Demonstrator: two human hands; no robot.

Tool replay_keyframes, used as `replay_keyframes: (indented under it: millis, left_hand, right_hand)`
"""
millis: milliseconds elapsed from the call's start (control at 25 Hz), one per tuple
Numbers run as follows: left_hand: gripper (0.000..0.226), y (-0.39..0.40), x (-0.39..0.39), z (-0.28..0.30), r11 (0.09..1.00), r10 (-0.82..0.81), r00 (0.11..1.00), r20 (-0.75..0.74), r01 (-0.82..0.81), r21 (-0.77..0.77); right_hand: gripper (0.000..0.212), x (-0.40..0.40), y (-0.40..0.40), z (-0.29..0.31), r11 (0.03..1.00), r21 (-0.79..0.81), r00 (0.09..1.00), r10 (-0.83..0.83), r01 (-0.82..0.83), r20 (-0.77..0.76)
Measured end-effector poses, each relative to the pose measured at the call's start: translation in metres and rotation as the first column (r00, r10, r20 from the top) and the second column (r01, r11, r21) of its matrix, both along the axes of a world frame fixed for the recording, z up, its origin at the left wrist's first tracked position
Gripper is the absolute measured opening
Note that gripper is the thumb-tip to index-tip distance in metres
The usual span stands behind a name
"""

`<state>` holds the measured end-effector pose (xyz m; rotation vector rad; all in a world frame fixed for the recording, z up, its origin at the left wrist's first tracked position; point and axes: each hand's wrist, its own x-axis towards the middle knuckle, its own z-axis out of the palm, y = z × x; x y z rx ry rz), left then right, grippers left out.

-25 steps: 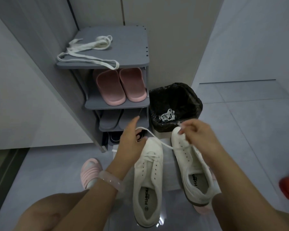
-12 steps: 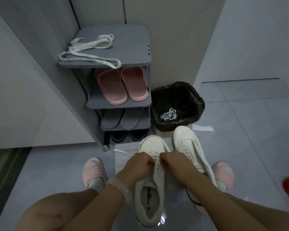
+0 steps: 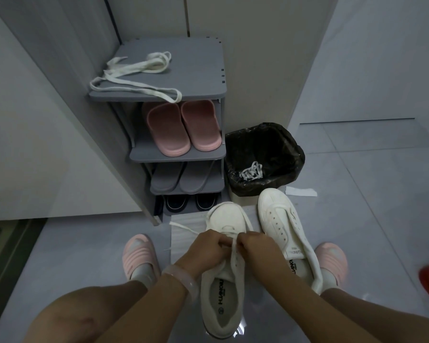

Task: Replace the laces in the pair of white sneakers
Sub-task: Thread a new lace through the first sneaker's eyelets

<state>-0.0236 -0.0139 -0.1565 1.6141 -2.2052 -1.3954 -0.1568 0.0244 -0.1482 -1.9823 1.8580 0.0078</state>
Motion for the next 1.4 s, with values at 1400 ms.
replay_keyframes:
  millis: [1400]
  left_hand:
    - [0.034,0.003,0.030,0.006,0.879,-0.420,0.861,0.285,0.465,-0.109]
  right_hand:
    - [0.029,0.009,-0.058,-0.021,0.434,0.682,0.090,-0.873,0.589,0.479]
